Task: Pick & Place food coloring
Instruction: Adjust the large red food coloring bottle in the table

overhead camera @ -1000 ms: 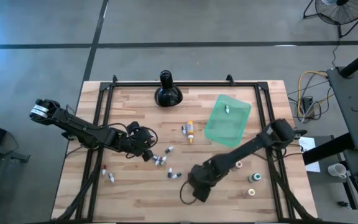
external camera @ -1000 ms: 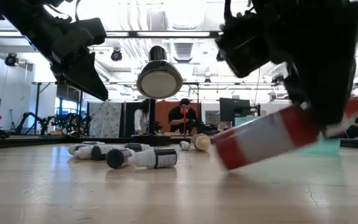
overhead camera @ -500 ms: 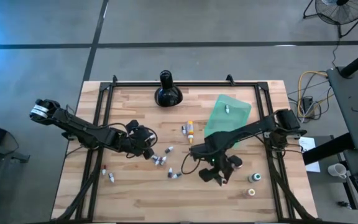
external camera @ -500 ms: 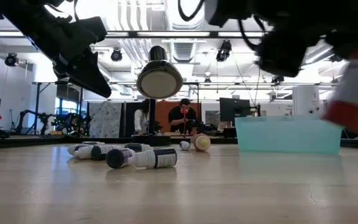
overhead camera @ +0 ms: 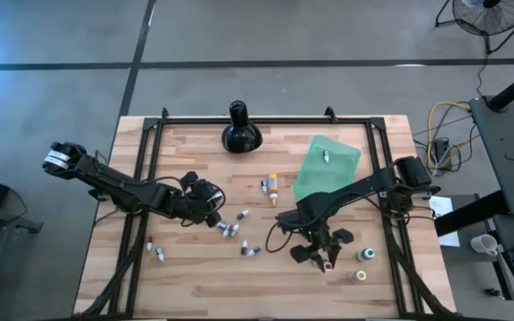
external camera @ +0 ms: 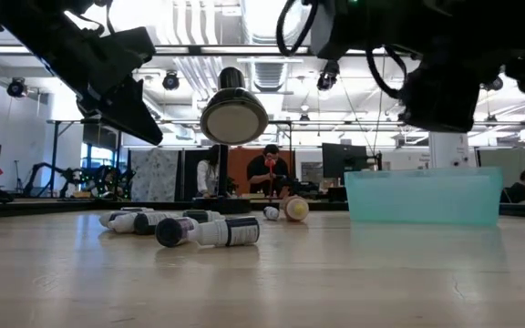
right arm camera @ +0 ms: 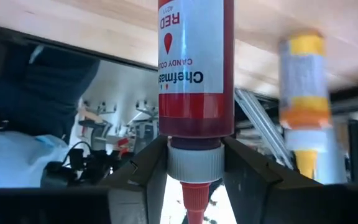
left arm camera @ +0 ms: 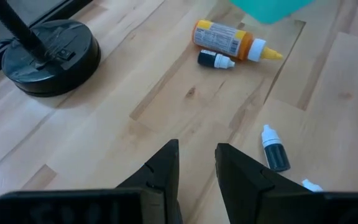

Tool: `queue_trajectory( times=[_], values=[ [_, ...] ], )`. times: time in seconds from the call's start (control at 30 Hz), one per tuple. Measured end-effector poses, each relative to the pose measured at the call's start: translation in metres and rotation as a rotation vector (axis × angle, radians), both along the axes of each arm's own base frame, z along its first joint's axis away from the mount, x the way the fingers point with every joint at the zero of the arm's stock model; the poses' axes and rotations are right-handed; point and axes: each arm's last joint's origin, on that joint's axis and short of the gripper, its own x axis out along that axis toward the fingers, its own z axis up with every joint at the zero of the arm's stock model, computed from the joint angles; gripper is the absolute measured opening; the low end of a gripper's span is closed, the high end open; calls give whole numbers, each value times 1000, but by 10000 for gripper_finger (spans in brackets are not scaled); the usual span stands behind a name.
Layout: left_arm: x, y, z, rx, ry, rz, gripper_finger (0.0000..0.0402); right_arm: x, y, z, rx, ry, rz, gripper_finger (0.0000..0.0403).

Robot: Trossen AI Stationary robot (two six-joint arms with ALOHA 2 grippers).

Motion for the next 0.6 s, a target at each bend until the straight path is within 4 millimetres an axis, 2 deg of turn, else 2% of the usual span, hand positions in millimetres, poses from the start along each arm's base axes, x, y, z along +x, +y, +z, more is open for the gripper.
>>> queue_trajectory(
  times=[0.3,0.6],
  values=[
    [0,0,0,-1,-3,1,80,2,1,-10,-1,-38,-30,120],
    [0,0,0,-10,-9,9,80,-2,0,-17,-7,-26,-23,137]
  ],
)
